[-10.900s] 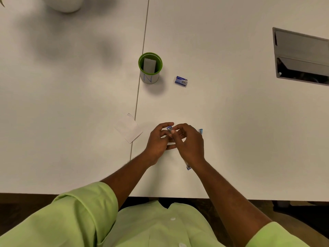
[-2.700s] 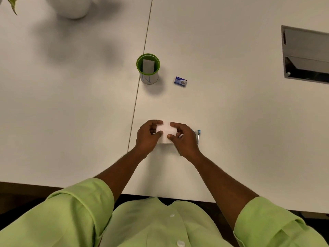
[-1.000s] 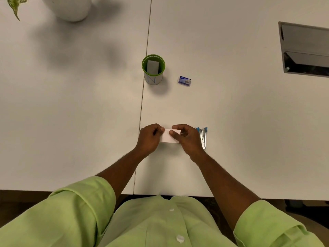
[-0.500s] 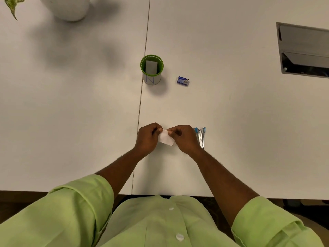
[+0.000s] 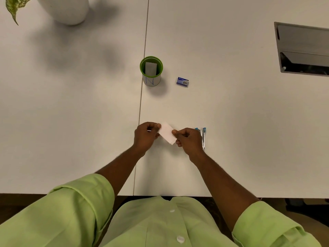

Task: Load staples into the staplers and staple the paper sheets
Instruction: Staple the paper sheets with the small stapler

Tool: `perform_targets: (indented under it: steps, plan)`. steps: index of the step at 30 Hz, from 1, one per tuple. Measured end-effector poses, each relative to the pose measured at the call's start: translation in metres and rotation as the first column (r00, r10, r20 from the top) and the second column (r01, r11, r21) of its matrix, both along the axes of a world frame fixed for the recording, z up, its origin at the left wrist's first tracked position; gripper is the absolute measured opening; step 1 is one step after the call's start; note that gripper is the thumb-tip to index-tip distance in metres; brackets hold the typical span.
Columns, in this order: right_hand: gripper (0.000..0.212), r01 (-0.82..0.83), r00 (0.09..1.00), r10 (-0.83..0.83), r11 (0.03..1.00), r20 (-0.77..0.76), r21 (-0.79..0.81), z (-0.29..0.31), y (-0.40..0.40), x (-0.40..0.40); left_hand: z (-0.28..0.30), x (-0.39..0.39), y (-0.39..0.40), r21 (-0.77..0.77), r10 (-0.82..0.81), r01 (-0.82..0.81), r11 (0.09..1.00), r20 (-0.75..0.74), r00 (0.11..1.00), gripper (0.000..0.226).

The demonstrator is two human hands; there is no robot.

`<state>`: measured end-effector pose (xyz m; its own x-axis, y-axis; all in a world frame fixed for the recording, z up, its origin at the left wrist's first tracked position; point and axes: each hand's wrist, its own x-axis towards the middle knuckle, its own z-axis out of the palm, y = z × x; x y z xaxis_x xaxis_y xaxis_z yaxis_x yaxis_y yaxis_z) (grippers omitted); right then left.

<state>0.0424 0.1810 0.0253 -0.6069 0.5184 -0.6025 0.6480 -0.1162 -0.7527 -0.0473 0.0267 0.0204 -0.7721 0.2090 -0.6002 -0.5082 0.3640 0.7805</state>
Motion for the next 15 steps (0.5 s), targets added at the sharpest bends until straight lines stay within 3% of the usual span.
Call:
perform_targets:
  steps: [2, 5, 10, 15]
  plan:
    - [0.024, 0.069, 0.998, -0.069, 0.997, 0.003, -0.027, -0.002, -0.001, 0.004, 0.000, 0.001, -0.005, 0.120, 0.016, -0.037, 0.992, 0.175, 0.984, 0.021]
    - [0.024, 0.160, 0.987, -0.160, 0.986, 0.004, -0.046, -0.004, -0.005, 0.008, -0.002, 0.007, -0.010, 0.211, 0.002, -0.068, 0.975, 0.296, 0.955, 0.015]
    - [0.021, 0.172, 0.984, -0.177, 0.977, -0.022, -0.128, -0.007, -0.013, 0.009, -0.002, 0.017, -0.010, 0.283, 0.066, -0.173, 0.943, 0.351, 0.934, 0.013]
    - [0.019, 0.107, 0.992, -0.116, 0.980, -0.046, -0.170, -0.007, -0.012, 0.014, 0.001, 0.015, -0.007, 0.235, 0.113, -0.204, 0.950, 0.352, 0.929, 0.012]
